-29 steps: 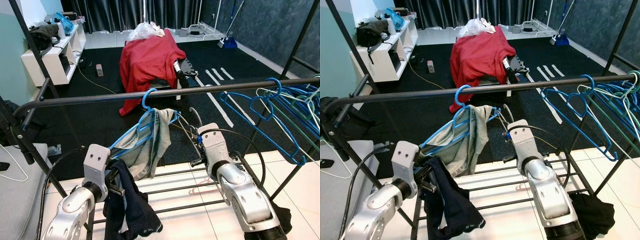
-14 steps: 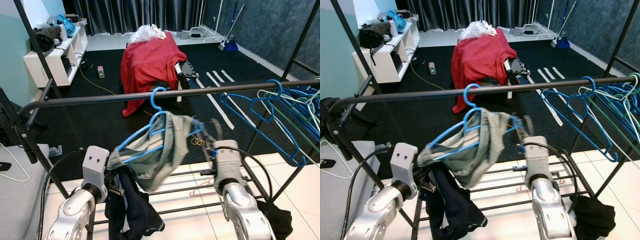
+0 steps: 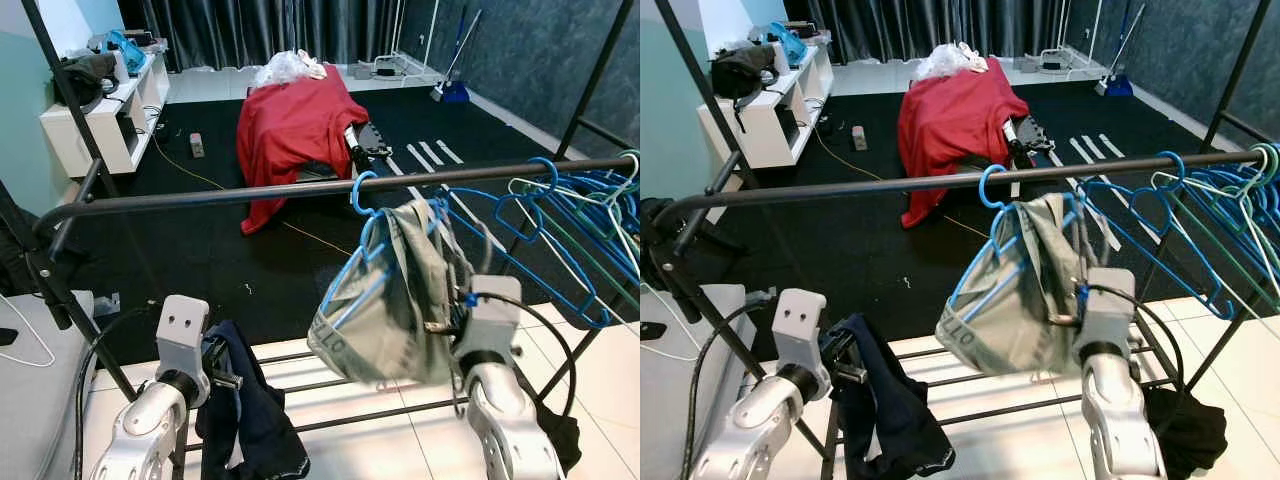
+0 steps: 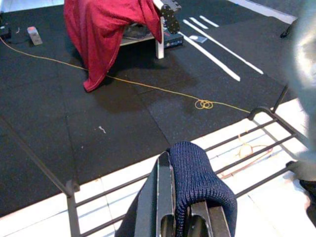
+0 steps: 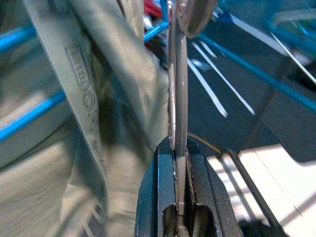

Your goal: Hang hanger

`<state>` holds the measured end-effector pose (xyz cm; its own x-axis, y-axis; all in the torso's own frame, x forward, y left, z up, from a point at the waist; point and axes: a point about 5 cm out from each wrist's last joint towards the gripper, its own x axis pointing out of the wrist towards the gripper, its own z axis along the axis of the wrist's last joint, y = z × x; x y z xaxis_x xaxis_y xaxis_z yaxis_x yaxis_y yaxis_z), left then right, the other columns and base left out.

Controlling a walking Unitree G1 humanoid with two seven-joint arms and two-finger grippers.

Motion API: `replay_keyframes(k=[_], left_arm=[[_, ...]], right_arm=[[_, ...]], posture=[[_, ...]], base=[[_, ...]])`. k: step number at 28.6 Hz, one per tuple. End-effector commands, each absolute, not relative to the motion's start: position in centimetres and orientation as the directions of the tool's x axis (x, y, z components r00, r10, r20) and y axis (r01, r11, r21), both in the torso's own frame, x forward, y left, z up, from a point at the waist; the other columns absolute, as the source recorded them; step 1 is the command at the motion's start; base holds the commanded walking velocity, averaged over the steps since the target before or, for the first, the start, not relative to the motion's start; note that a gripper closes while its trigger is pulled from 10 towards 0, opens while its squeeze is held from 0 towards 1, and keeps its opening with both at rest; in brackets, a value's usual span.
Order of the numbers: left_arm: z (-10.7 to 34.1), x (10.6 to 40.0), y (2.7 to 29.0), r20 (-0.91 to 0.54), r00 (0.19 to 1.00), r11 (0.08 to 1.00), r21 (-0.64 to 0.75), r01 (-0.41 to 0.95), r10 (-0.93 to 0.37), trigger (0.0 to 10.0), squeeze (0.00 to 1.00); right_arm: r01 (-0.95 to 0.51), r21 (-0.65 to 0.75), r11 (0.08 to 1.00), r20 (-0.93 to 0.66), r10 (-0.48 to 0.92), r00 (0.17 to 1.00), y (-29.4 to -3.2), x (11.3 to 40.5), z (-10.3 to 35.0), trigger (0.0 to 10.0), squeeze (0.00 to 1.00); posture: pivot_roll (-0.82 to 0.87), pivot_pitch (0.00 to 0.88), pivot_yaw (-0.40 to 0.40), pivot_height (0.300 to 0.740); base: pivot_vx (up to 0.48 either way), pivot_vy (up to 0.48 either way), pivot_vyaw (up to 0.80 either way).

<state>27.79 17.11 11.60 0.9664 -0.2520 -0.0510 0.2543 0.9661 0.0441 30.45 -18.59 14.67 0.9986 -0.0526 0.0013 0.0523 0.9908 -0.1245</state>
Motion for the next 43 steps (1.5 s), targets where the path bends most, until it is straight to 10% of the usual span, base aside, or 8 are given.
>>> replay_keyframes(k=[1, 29, 39, 40, 42, 43], left_arm=[[11.9, 27.9, 17.5, -0.030, 0.968, 0.967, 0.058, 0.249, -0.248, 10.0, 0.00], [11.8, 27.6, 17.0, -0.055, 0.948, 0.945, 0.082, 0.317, -0.313, 10.0, 0.00], [8.1, 27.0, 19.1, -0.186, 0.974, 0.990, 0.039, 0.139, -0.130, 10.0, 0.00], [6.9, 26.5, 19.9, -0.227, 0.971, 0.996, 0.031, 0.080, -0.071, 10.0, 0.00], [6.9, 26.5, 19.9, -0.227, 0.971, 0.996, 0.031, 0.080, -0.071, 10.0, 0.00], [6.1, 25.8, 20.8, -0.244, 0.970, 0.999, 0.030, 0.028, -0.020, 10.0, 0.00]], right_arm=[[-0.019, -0.154, 0.988, 0.031, 0.024, 0.999, -17.7, 30.8, 15.4, 0.0, 0.00], [-0.122, -0.499, 0.858, -0.248, -0.007, 0.969, -20.7, 31.8, 15.3, 0.0, 0.00], [-0.017, -0.052, 0.998, -0.348, -0.003, 0.938, -19.0, 30.5, 8.5, 0.0, 0.00], [-0.002, 0.041, 0.999, -0.406, 0.018, 0.913, -18.6, 30.0, 6.4, 3.6, 0.00], [-0.002, 0.041, 0.999, -0.406, 0.018, 0.913, -18.6, 30.0, 6.4, 3.6, 0.00], [0.011, 0.073, 0.997, -0.436, 0.022, 0.899, -18.3, 29.5, 4.9, 10.0, 0.00]], posture=[[0.03, 0.077, 0.022, 0.740], [0.02, 0.087, 0.013, 0.740], [0.02, 0.080, 0.010, 0.740], [0.03, 0.080, 0.003, 0.740], [0.03, 0.080, 0.003, 0.740], [0.03, 0.082, -0.002, 0.740]], base=[[0.000, 0.000, 0.00], [0.000, 0.000, 0.00], [0.000, 0.000, 0.00], [0.000, 0.000, 0.00], [0.000, 0.000, 0.00], [0.000, 0.000, 0.00]])
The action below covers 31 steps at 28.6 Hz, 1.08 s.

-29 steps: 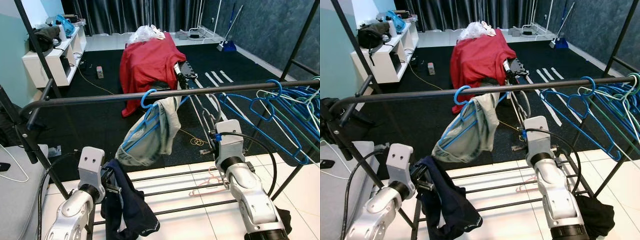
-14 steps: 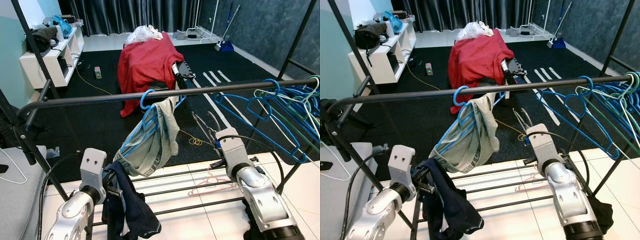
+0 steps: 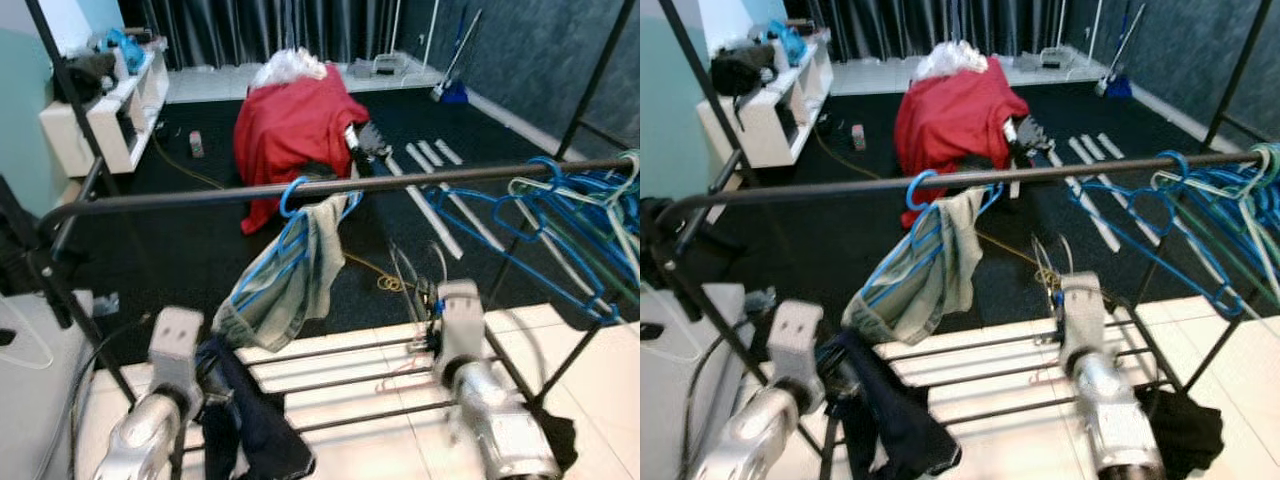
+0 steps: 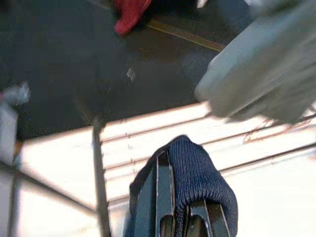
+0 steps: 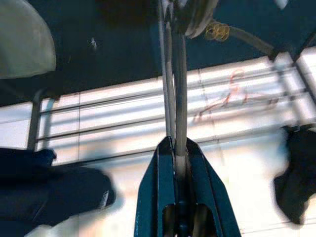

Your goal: Hang hanger

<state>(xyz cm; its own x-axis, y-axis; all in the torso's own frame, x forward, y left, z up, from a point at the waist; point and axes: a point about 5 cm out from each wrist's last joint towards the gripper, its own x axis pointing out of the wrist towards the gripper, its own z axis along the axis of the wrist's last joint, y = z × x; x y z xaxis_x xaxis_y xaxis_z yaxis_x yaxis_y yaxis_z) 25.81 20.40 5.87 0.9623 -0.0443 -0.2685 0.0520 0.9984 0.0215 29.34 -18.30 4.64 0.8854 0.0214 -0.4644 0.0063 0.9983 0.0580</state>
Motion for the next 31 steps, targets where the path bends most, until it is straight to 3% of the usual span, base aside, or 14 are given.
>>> replay_keyframes(k=[1, 7, 13, 16, 19, 20, 22, 24, 26, 29, 31], left_arm=[[6.3, 25.2, 20.7, -0.210, 0.977, 0.999, -0.010, 0.040, -0.042, 10.0, 0.00], [6.5, 24.1, 19.9, -0.153, 0.981, 0.992, -0.053, 0.114, -0.121, 10.0, 0.00], [4.8, 24.0, 21.2, -0.236, 0.972, 1.000, -0.021, -0.016, 0.011, 10.0, 0.00], [4.7, 24.0, 21.3, -0.237, 0.971, 1.000, -0.019, -0.020, 0.015, 10.0, 0.00], [4.6, 24.0, 21.3, -0.234, 0.972, 1.000, -0.019, -0.019, 0.014, 10.0, 0.00], [4.6, 23.9, 21.3, -0.231, 0.973, 1.000, -0.021, -0.017, 0.012, 10.0, 0.00], [4.6, 23.9, 21.3, -0.231, 0.973, 1.000, -0.021, -0.017, 0.012, 10.0, 0.00], [4.6, 23.7, 21.4, -0.229, 0.973, 1.000, -0.019, -0.006, 0.001, 10.0, 0.00], [4.6, 23.6, 21.4, -0.230, 0.973, 1.000, -0.017, -0.002, -0.002, 10.0, 0.00], [4.4, 23.6, 21.4, -0.235, 0.972, 1.000, -0.005, 0.007, -0.008, 10.0, 0.00], [4.4, 23.6, 21.4, -0.235, 0.972, 1.000, -0.005, 0.007, -0.008, 10.0, 0.00]], right_arm=[[0.017, 0.088, 0.996, -0.449, 0.024, 0.893, -18.1, 29.2, 4.1, 10.0, 0.00], [-0.003, 0.076, 0.997, -0.466, 0.038, 0.884, -17.5, 28.9, 3.2, 10.0, 0.00], [-0.029, 0.071, 0.997, -0.471, 0.059, 0.880, -16.9, 28.6, 2.3, 10.0, 0.00], [-0.029, 0.069, 0.997, -0.446, 0.057, 0.893, -16.9, 28.7, 2.5, 10.0, 0.00], [-0.031, 0.029, 0.999, -0.403, 0.041, 0.914, -17.0, 28.9, 3.1, 10.0, 0.00], [0.003, -0.073, 0.997, -0.385, -0.031, 0.922, -17.6, 29.1, 3.7, 10.0, 0.00], [0.003, -0.073, 0.997, -0.385, -0.031, 0.922, -17.6, 29.1, 3.7, 10.0, 0.00], [0.071, -0.202, 0.977, -0.256, -0.123, 0.959, -18.1, 30.3, 6.4, 10.0, 0.00], [0.083, -0.218, 0.972, -0.215, -0.131, 0.968, -18.0, 30.7, 7.4, 10.0, 0.00], [-0.095, -0.228, 0.969, -0.208, 0.047, 0.977, -14.5, 31.6, 9.2, 10.0, 0.00], [-0.095, -0.228, 0.969, -0.208, 0.047, 0.977, -14.5, 31.6, 9.2, 10.0, 0.00]], posture=[[0.04, 0.082, -0.014, 0.740], [0.04, 0.072, -0.017, 0.740], [0.04, 0.064, -0.021, 0.740], [0.04, 0.061, -0.022, 0.740], [0.04, 0.060, -0.022, 0.740], [0.03, 0.056, -0.019, 0.740], [0.03, 0.056, -0.019, 0.740], [0.03, 0.053, -0.012, 0.740], [0.03, 0.052, -0.011, 0.740], [0.04, 0.056, -0.015, 0.740], [0.04, 0.056, -0.015, 0.740]], base=[[0.000, 0.000, 0.00], [0.000, 0.000, 0.00], [0.000, 0.000, 0.00], [0.000, 0.000, 0.00], [0.000, 0.000, 0.00], [0.000, 0.000, 0.00], [0.000, 0.000, 0.00], [0.000, 0.000, 0.00], [0.000, 0.000, 0.00], [0.000, 0.000, 0.00], [0.000, 0.000, 0.00]])
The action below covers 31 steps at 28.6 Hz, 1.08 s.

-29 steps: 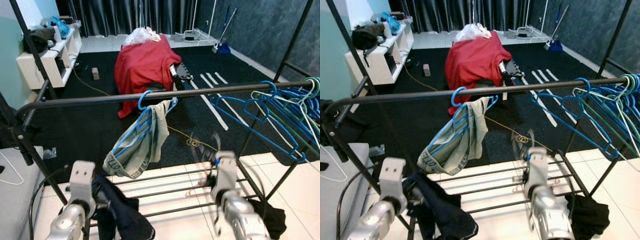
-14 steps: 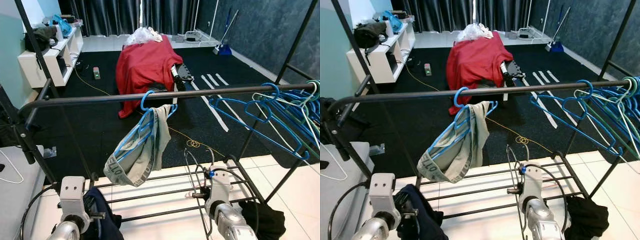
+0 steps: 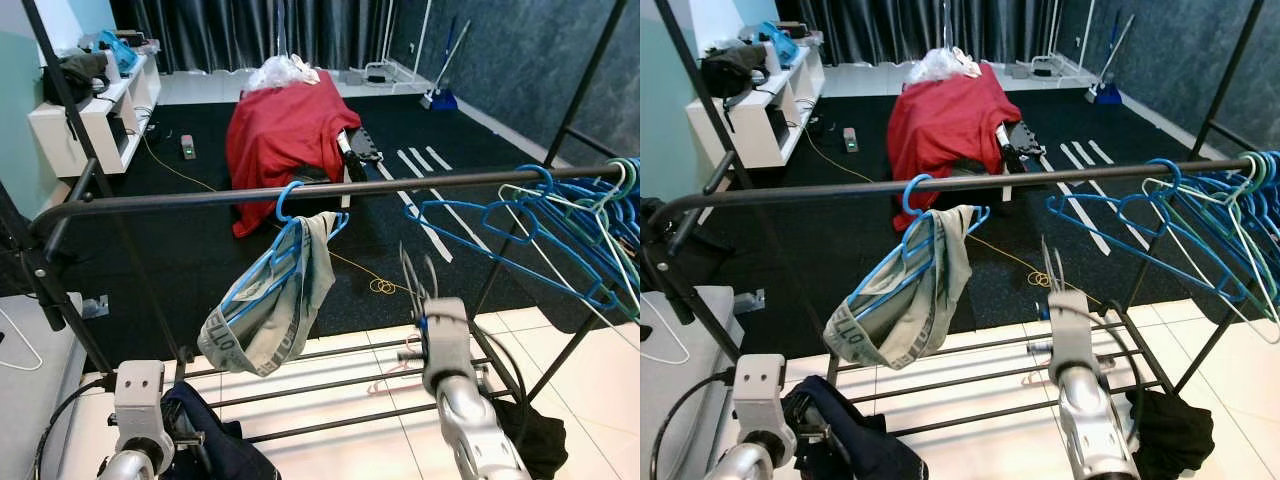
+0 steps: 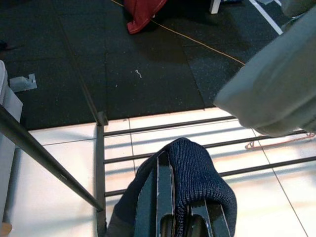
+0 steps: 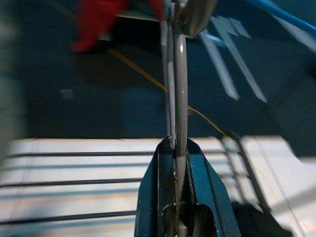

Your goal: Hang hanger

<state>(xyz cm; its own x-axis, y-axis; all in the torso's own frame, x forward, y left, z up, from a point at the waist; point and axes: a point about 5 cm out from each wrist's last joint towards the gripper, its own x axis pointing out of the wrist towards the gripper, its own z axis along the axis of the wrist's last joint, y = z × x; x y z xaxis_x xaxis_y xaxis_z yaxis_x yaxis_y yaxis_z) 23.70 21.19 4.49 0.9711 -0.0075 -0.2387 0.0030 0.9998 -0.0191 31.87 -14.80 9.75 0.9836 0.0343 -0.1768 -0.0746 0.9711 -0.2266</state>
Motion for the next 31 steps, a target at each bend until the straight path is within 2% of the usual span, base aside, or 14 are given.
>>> replay_keyframes(k=[1, 2, 6, 10, 12, 14, 17, 22, 26, 30, 31], left_arm=[[4.4, 23.6, 21.4, -0.234, 0.972, 1.000, -0.001, 0.009, -0.009, 10.0, 0.00], [4.4, 23.5, 21.4, -0.235, 0.972, 1.000, 0.004, 0.013, -0.012, 10.0, 0.00], [4.3, 23.5, 21.4, -0.235, 0.972, 1.000, 0.006, 0.015, -0.013, 10.0, 0.00], [4.3, 23.5, 21.4, -0.238, 0.971, 1.000, 0.010, 0.025, -0.022, 10.0, 0.00], [4.3, 23.5, 21.4, -0.238, 0.971, 1.000, 0.010, 0.025, -0.022, 10.0, 0.00], [4.4, 23.5, 21.6, -0.235, 0.972, 1.000, 0.014, 0.025, -0.021, 10.0, 0.00], [4.4, 23.5, 21.6, -0.235, 0.972, 1.000, 0.014, 0.025, -0.021, 10.0, 0.00], [4.3, 23.4, 21.8, -0.238, 0.971, 1.000, 0.017, 0.021, -0.017, 10.0, 0.00], [4.2, 23.3, 21.8, -0.244, 0.970, 1.000, 0.019, 0.025, -0.020, 10.0, 0.00], [4.2, 23.3, 21.8, -0.247, 0.969, 0.999, 0.019, 0.029, -0.024, 10.0, 0.00], [4.1, 23.3, 21.7, -0.250, 0.968, 0.999, 0.020, 0.035, -0.029, 10.0, 0.00]], right_arm=[[-0.149, -0.245, 0.958, -0.211, 0.097, 0.973, -13.6, 31.7, 9.5, 10.0, 0.00], [-0.203, -0.266, 0.942, -0.210, 0.149, 0.966, -12.6, 31.9, 9.8, 10.0, 0.00], [-0.237, -0.280, 0.930, -0.205, 0.183, 0.962, -11.8, 32.1, 10.1, 10.0, 0.00], [-0.337, -0.296, 0.894, -0.168, 0.299, 0.939, -8.5, 33.7, 12.1, 10.0, 0.00], [-0.337, -0.296, 0.894, -0.168, 0.299, 0.939, -8.5, 33.7, 12.1, 10.0, 0.00], [-0.390, -0.339, 0.856, -0.144, 0.363, 0.921, -6.8, 34.6, 13.7, 10.0, 0.00], [-0.390, -0.339, 0.856, -0.144, 0.363, 0.921, -6.8, 34.6, 13.7, 10.0, 0.00], [-0.513, -0.373, 0.773, -0.182, 0.481, 0.858, -4.3, 34.9, 14.5, 10.0, 0.00], [-0.614, -0.393, 0.685, -0.238, 0.570, 0.787, -2.1, 34.0, 14.0, 10.0, 0.00], [-0.632, -0.405, 0.660, -0.246, 0.587, 0.771, -1.5, 33.7, 13.9, 10.0, 0.00], [-0.654, -0.422, 0.628, -0.246, 0.615, 0.749, -0.6, 33.4, 14.0, 10.0, 0.00]], posture=[[0.04, 0.056, -0.016, 0.740], [0.04, 0.058, -0.016, 0.740], [0.04, 0.057, -0.015, 0.740], [0.04, 0.057, -0.013, 0.740], [0.04, 0.057, -0.013, 0.740], [0.04, 0.060, -0.015, 0.740], [0.04, 0.060, -0.015, 0.740], [0.04, 0.065, -0.018, 0.740], [0.04, 0.073, -0.012, 0.740], [0.04, 0.075, -0.010, 0.740], [0.04, 0.075, -0.007, 0.740]], base=[[0.000, 0.000, 0.00], [0.000, 0.000, 0.00], [0.000, 0.000, 0.00], [0.000, 0.000, 0.00], [0.000, 0.000, 0.00], [0.000, 0.000, 0.00], [0.000, 0.000, 0.00], [0.000, 0.000, 0.00], [0.000, 0.000, 0.00], [0.000, 0.000, 0.00], [0.000, 0.000, 0.00]])
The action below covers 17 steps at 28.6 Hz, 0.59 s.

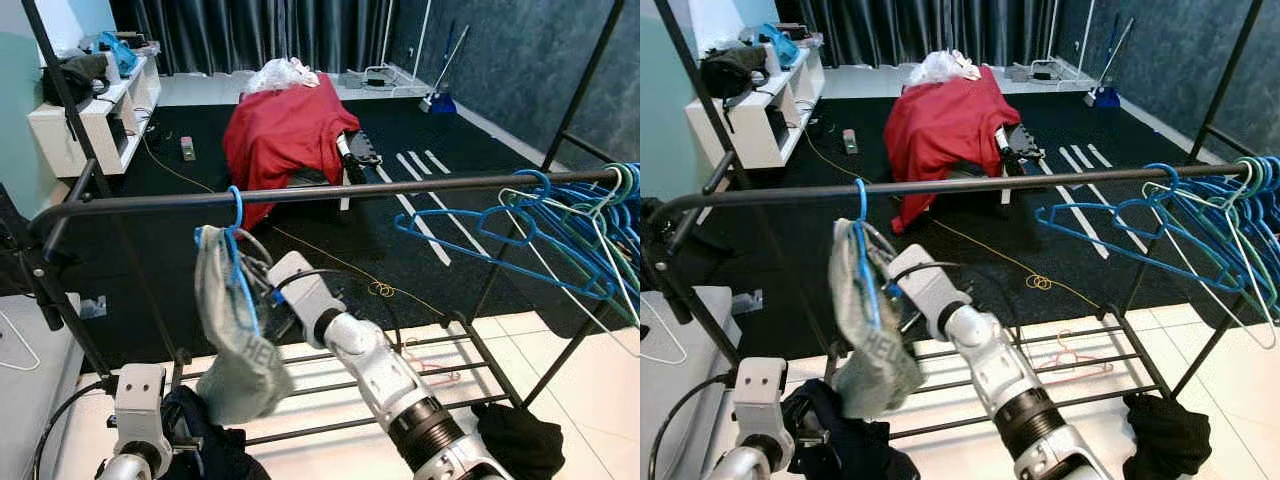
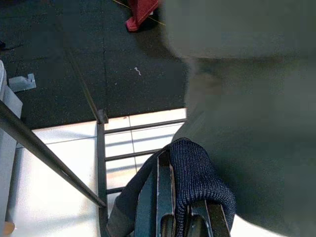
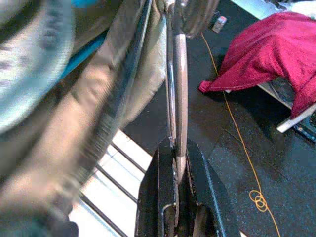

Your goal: Hang hanger

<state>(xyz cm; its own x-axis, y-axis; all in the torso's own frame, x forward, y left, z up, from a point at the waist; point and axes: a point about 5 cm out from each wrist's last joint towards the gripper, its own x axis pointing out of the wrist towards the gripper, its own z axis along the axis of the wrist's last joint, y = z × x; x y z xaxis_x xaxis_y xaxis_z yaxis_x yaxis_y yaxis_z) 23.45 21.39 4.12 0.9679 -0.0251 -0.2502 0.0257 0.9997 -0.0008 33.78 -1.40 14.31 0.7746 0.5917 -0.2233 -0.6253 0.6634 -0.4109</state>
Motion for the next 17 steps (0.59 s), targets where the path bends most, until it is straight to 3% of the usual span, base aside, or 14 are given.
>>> replay_keyframes(k=[1, 8, 9, 11, 13, 14, 17], left_arm=[[4.1, 23.3, 21.7, -0.250, 0.968, 0.999, 0.020, 0.035, -0.029, 10.0, 0.00], [4.0, 23.3, 21.4, -0.255, 0.966, 0.998, 0.024, 0.053, -0.045, 10.0, 0.00], [4.0, 23.3, 21.4, -0.254, 0.966, 0.998, 0.025, 0.053, -0.045, 10.0, 0.00], [4.0, 23.3, 21.4, -0.254, 0.966, 0.998, 0.025, 0.053, -0.045, 10.0, 0.00], [4.1, 23.3, 21.4, -0.247, 0.968, 0.999, 0.026, 0.046, -0.038, 10.0, 0.00], [4.1, 23.3, 21.4, -0.247, 0.968, 0.999, 0.026, 0.046, -0.038, 10.0, 0.00], [4.2, 23.3, 21.3, -0.245, 0.969, 0.999, 0.023, 0.050, -0.043, 10.0, 0.00]], right_arm=[[-0.654, -0.422, 0.628, -0.246, 0.615, 0.749, -0.6, 33.4, 14.0, 10.0, 0.00], [-0.673, -0.441, 0.594, -0.221, 0.655, 0.723, 0.7, 32.9, 14.4, 10.0, 0.00], [-0.626, -0.427, 0.653, -0.174, 0.620, 0.765, 0.0, 33.3, 14.8, 10.0, 0.00], [-0.626, -0.427, 0.653, -0.174, 0.620, 0.765, 0.0, 33.3, 14.8, 10.0, 0.00], [-0.513, -0.357, 0.781, -0.073, 0.524, 0.848, -2.8, 33.7, 15.2, 10.0, 0.00], [-0.513, -0.357, 0.781, -0.073, 0.524, 0.848, -2.8, 33.7, 15.2, 10.0, 0.00], [-0.426, -0.319, 0.847, -0.031, 0.440, 0.898, -6.4, 33.1, 14.8, 10.0, 0.00]], posture=[[0.04, 0.075, -0.007, 0.740], [0.04, 0.077, -0.011, 0.740], [0.04, 0.077, -0.014, 0.740], [0.04, 0.077, -0.014, 0.740], [0.04, 0.081, -0.012, 0.740], [0.04, 0.081, -0.012, 0.740], [0.02, 0.086, -0.001, 0.740]], base=[[0.000, 0.000, 0.00], [0.000, 0.000, 0.00], [0.000, 0.000, 0.00], [0.000, 0.000, 0.00], [0.000, 0.000, 0.00], [0.000, 0.000, 0.00], [0.000, 0.000, 0.00]])
